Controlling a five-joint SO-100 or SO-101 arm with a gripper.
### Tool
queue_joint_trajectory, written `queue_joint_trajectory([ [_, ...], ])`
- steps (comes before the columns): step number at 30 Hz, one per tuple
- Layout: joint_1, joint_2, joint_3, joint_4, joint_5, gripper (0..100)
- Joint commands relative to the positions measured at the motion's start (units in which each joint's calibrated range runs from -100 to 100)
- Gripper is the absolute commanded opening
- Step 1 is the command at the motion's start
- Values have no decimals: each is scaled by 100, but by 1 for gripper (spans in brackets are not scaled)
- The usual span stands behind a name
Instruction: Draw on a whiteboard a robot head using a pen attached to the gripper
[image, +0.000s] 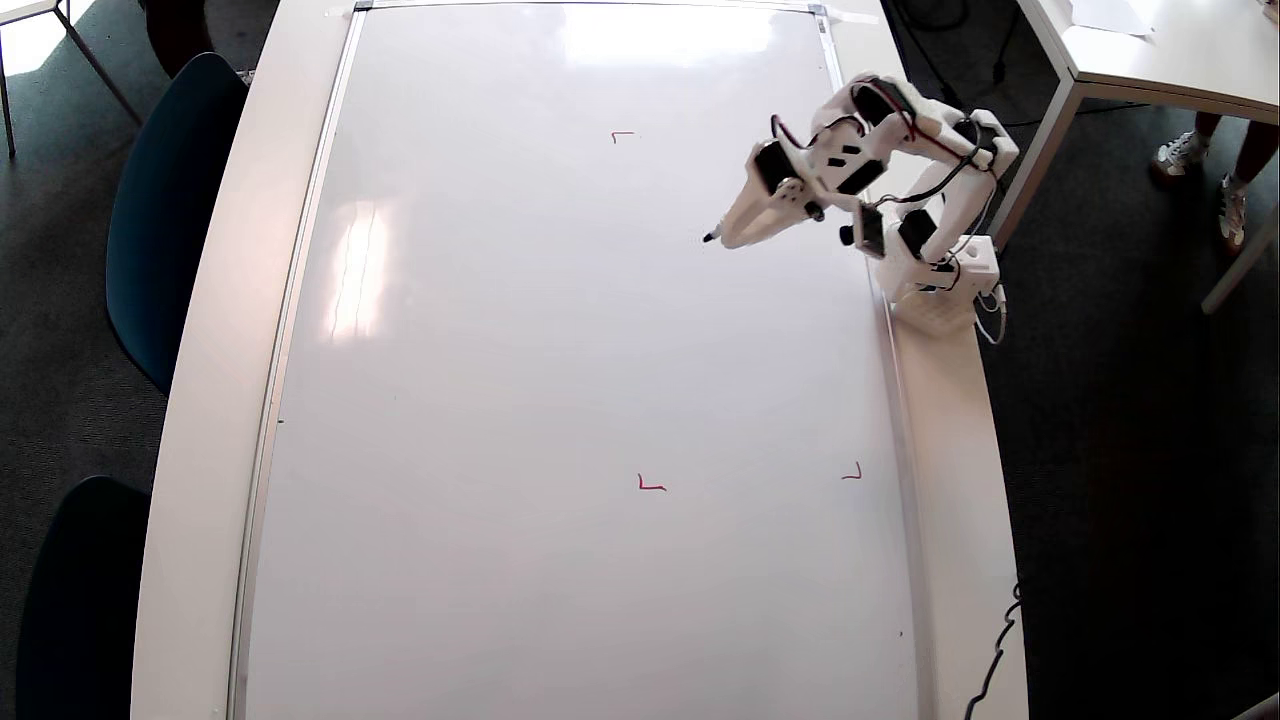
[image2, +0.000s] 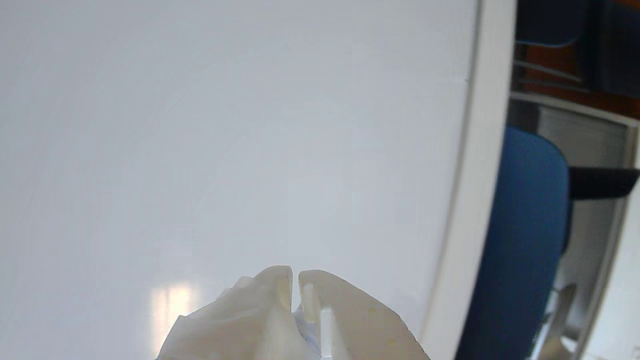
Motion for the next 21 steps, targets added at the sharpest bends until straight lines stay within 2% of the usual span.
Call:
queue_joint_trajectory([
  [1,-198,619,-509,106,16,1],
  [5,-493,1158,-700,98,378,1],
  [7,-662,1428,-718,98,793,1],
  [8,-825,1723,-718,98,1240,1],
  [13,-913,2566,-954,19,2001,1],
  [16,-913,3046,-1418,19,2171,1],
  [21,-921,4083,-2444,115,2756,1],
])
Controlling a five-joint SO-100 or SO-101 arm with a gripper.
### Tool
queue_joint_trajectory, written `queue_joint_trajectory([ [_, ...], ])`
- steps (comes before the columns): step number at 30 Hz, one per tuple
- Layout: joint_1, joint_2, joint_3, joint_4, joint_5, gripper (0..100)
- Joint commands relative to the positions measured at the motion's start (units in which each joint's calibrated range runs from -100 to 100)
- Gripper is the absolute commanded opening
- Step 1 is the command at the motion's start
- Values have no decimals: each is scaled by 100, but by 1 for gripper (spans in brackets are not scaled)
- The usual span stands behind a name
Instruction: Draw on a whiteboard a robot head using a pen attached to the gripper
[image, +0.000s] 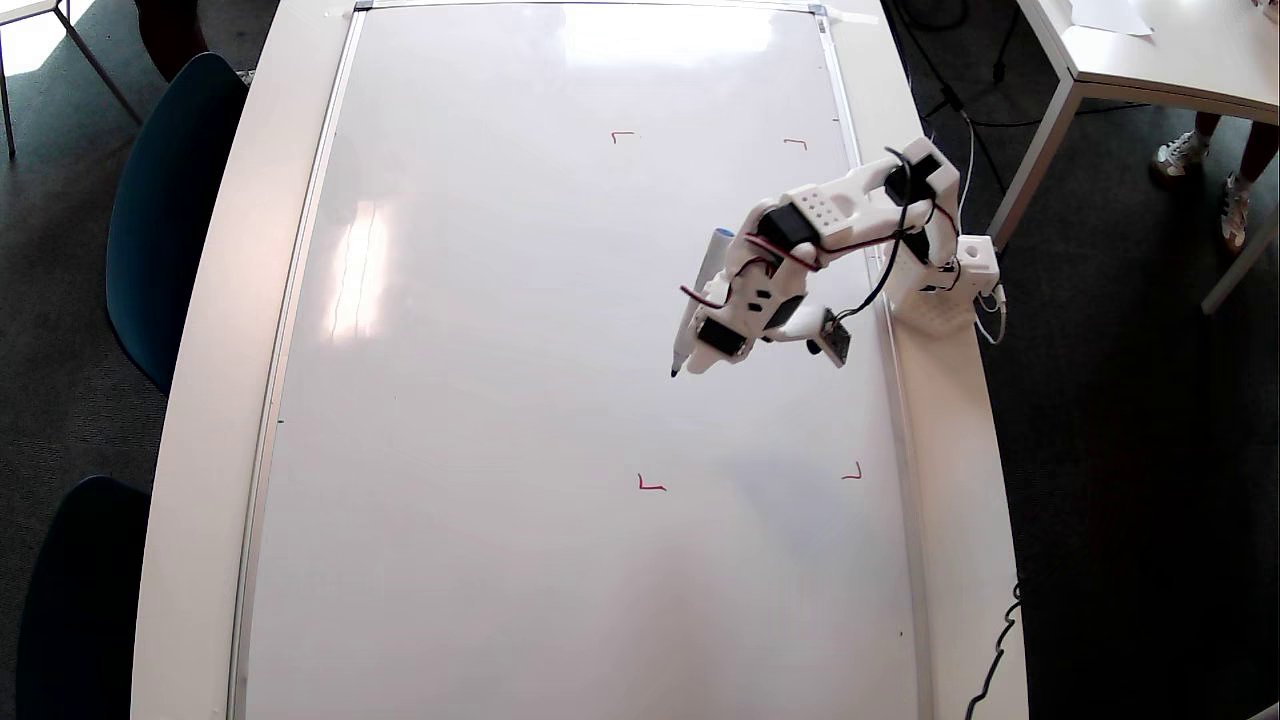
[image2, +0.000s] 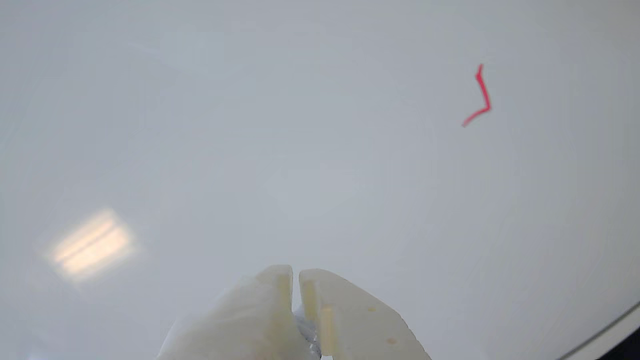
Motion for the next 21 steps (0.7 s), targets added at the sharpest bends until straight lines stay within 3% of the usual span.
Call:
queue_joint_trajectory([
  [1,-59,688,-829,47,483,1],
  [7,-250,1109,-956,-23,1042,1],
  [21,-368,2458,-2382,-58,1031,1],
])
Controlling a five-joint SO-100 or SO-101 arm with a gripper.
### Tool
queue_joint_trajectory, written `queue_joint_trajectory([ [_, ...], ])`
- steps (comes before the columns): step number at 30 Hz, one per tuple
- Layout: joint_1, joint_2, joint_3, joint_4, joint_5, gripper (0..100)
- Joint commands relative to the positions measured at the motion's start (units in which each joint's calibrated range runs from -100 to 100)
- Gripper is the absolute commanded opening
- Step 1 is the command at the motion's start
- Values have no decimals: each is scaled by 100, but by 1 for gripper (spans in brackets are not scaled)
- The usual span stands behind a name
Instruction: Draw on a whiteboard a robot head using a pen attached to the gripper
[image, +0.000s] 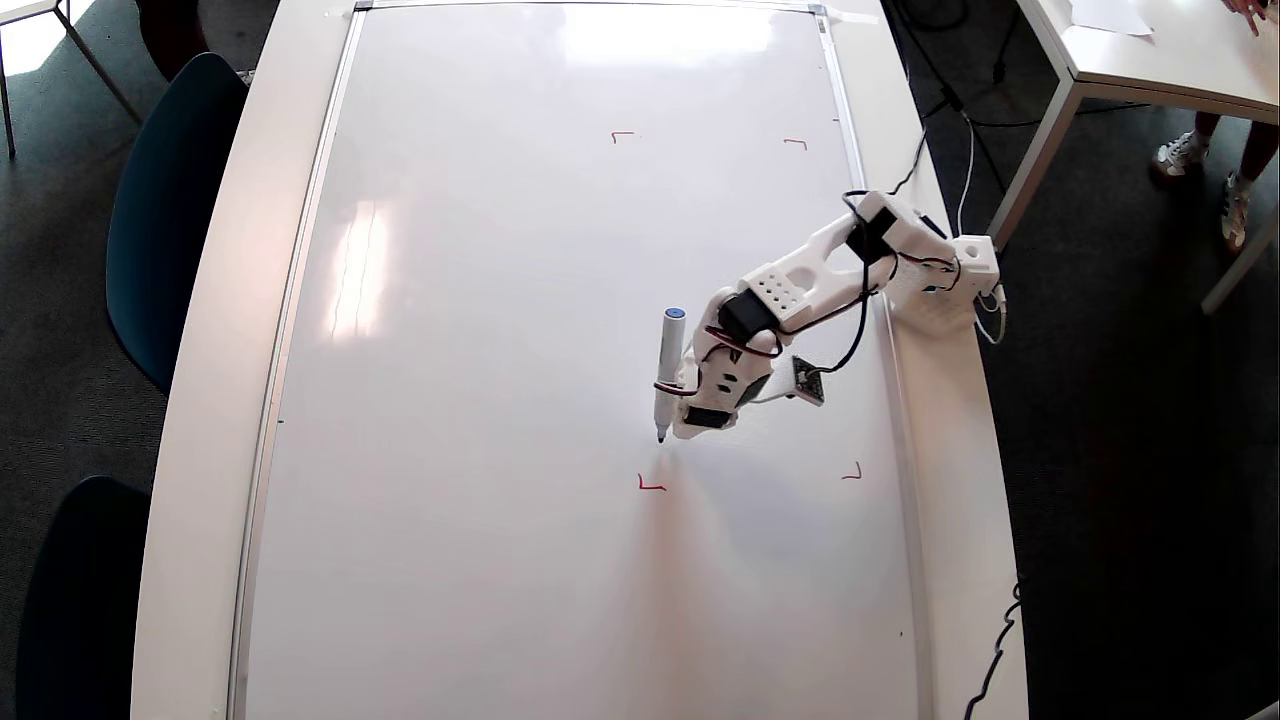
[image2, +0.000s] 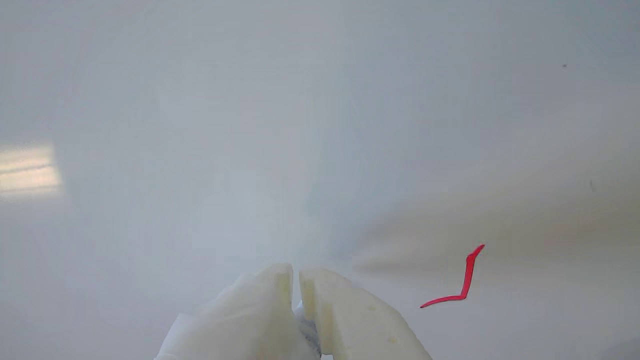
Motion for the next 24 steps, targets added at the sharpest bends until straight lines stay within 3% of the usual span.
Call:
queue_joint_trajectory([
  [1,-15,149,-540,-15,2,1],
  [16,-15,-78,450,81,-14,1],
  [24,-133,-1090,2130,55,13,1],
])
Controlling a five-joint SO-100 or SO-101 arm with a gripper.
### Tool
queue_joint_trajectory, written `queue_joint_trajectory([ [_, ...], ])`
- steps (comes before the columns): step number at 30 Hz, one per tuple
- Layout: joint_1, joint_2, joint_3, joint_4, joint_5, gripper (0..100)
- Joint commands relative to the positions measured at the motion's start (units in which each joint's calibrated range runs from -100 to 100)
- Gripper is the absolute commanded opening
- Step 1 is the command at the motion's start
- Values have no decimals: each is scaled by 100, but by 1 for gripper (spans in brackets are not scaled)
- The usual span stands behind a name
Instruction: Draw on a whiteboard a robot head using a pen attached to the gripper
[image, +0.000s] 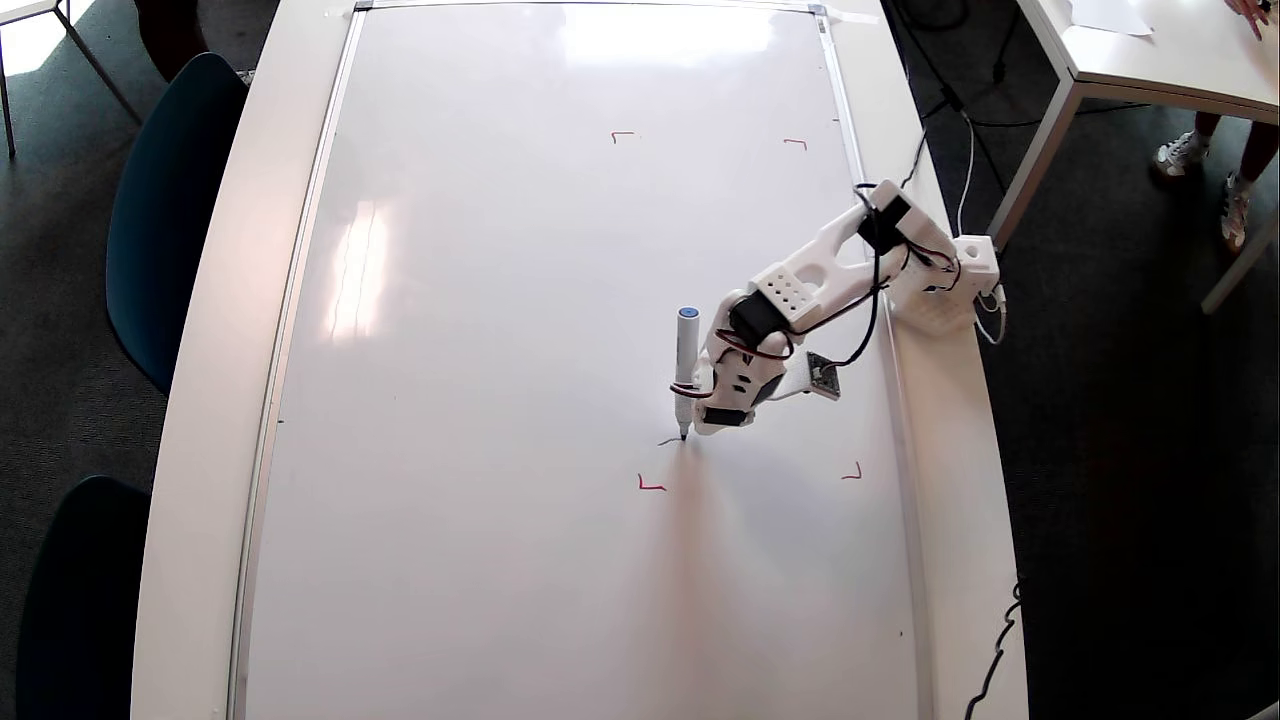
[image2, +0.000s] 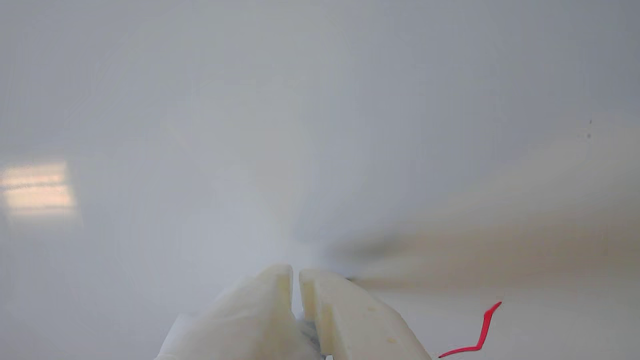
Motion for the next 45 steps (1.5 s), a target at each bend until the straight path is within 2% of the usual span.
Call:
queue_joint_trajectory([
  [1,-44,-635,869,46,7,1],
  [25,-915,-3483,5065,-15,-19,1],
  [31,-974,-4149,6137,-528,-184,1],
  [39,-907,-4470,6573,-528,-184,1],
  [45,-406,-4486,6737,-528,-131,1],
])
